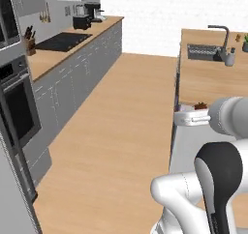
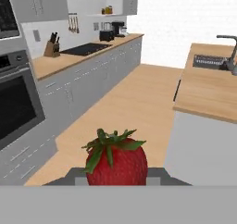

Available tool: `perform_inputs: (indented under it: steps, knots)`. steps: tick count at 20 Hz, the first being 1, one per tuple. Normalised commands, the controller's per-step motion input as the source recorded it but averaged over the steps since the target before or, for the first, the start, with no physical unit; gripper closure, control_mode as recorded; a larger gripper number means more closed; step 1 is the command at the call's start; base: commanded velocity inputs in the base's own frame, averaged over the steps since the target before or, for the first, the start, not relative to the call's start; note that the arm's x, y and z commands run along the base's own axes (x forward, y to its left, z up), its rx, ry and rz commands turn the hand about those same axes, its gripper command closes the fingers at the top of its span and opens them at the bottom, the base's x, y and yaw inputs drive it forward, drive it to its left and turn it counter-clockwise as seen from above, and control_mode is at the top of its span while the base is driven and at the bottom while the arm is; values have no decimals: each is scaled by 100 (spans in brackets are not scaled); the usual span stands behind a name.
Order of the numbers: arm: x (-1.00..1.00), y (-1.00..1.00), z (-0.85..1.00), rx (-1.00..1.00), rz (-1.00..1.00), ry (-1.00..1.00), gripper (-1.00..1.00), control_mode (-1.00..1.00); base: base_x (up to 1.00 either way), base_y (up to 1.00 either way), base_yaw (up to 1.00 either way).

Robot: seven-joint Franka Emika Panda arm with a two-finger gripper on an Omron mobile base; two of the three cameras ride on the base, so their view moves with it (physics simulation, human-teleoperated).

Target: Take the strawberry from the fridge and place it on top of the pancake, located on the dining counter.

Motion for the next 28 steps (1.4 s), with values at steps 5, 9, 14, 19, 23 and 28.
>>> perform_inputs:
  steps: [5, 9, 14, 19, 23, 28]
  knots:
    - [0, 0, 0, 0, 0, 0, 100, 100, 11, -95, -44]
    - [0, 0, 0, 0, 0, 0, 100, 100, 3, -100, -39]
    - [0, 0, 0, 0, 0, 0, 100, 100, 0, -100, -30]
    - [0, 0, 0, 0, 0, 0, 100, 100, 22, -100, -14]
    - [0, 0, 0, 0, 0, 0, 100, 100, 36, -100, -1]
    - [0, 0, 0, 0, 0, 0, 100, 100, 23, -100, 5]
